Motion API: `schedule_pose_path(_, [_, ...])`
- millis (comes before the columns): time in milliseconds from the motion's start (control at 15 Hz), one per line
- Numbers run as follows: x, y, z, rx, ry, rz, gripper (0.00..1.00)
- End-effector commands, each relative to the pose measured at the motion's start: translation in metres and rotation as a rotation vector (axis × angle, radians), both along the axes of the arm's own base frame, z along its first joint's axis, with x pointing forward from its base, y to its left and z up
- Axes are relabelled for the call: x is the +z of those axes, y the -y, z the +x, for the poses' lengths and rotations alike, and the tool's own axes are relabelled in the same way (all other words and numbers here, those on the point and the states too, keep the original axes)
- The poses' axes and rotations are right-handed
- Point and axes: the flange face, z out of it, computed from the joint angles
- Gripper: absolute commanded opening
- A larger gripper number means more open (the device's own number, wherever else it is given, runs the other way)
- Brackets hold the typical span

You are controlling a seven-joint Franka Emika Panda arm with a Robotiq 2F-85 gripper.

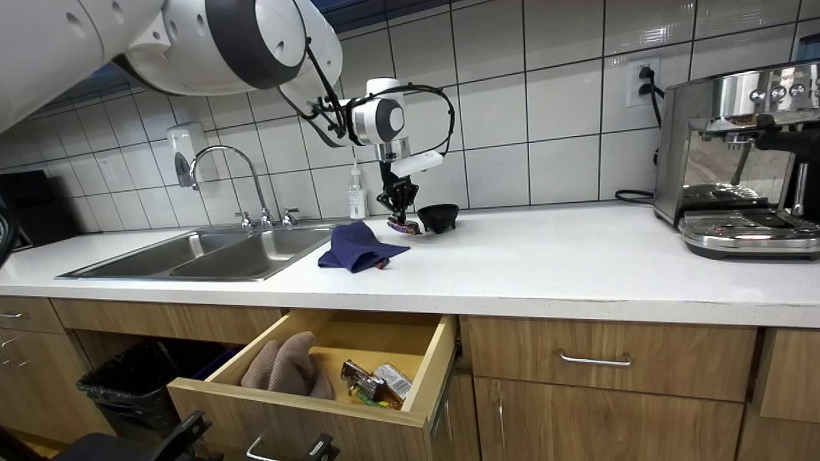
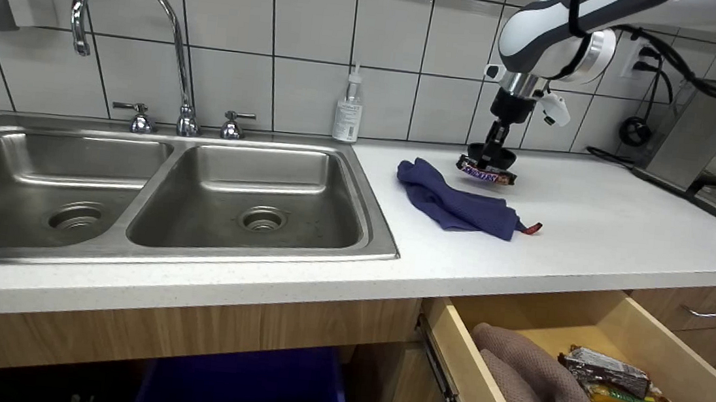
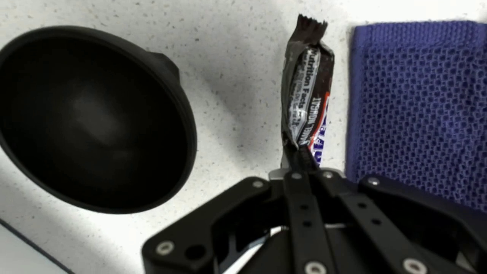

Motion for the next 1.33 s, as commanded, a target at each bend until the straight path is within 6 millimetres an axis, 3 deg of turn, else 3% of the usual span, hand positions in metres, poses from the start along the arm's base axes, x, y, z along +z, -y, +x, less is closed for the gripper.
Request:
schedule_pose_path(0, [0.014,-0.004,-0.019,0.049,0.019,0.015,0.00])
schedule_pose_path(533, [0.014,-0.017,-0.072,0.102,0.040,0.002,0.00])
schedule_pose_path(1267, [0.021,-0.026,-0.170,0.186,0.060,-0.026,0.00])
